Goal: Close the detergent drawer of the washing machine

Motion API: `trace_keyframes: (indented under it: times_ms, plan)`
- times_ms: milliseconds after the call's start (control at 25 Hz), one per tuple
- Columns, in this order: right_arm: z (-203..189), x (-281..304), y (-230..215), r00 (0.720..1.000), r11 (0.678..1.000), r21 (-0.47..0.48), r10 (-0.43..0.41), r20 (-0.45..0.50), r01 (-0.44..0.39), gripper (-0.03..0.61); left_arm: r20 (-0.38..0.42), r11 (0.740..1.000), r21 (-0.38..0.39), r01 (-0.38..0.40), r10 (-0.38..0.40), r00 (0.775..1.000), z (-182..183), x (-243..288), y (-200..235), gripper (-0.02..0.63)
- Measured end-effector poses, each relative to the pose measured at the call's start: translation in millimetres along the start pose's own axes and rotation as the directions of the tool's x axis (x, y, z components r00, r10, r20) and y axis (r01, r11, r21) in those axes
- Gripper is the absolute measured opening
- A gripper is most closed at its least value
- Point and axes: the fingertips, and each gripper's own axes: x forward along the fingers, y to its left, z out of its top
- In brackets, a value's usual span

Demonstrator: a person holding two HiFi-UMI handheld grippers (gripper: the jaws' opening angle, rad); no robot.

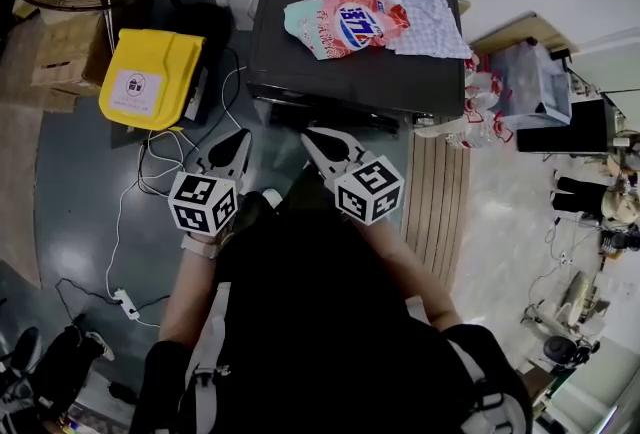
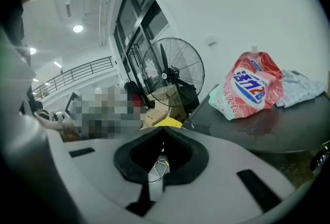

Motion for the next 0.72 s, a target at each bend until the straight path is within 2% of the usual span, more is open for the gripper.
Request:
trace_keyframes:
  times_ms: [360,720]
  plan:
    - [39.7,-52.4,18.2,0.996,0.993,-0.113,0.037,0.081,-0.028,0.015,0.128,0.989,0.149,-0.026,0.007,0.992,51.0,-34.3,-44.5,0.012]
    - [81.2,-104.8,29.8,0.991,0.963,-0.257,0.110,0.081,-0.086,0.015,0.211,0.978,0.198,-0.067,0.024,0.977,88.9,-41.1,-92.9,0.012]
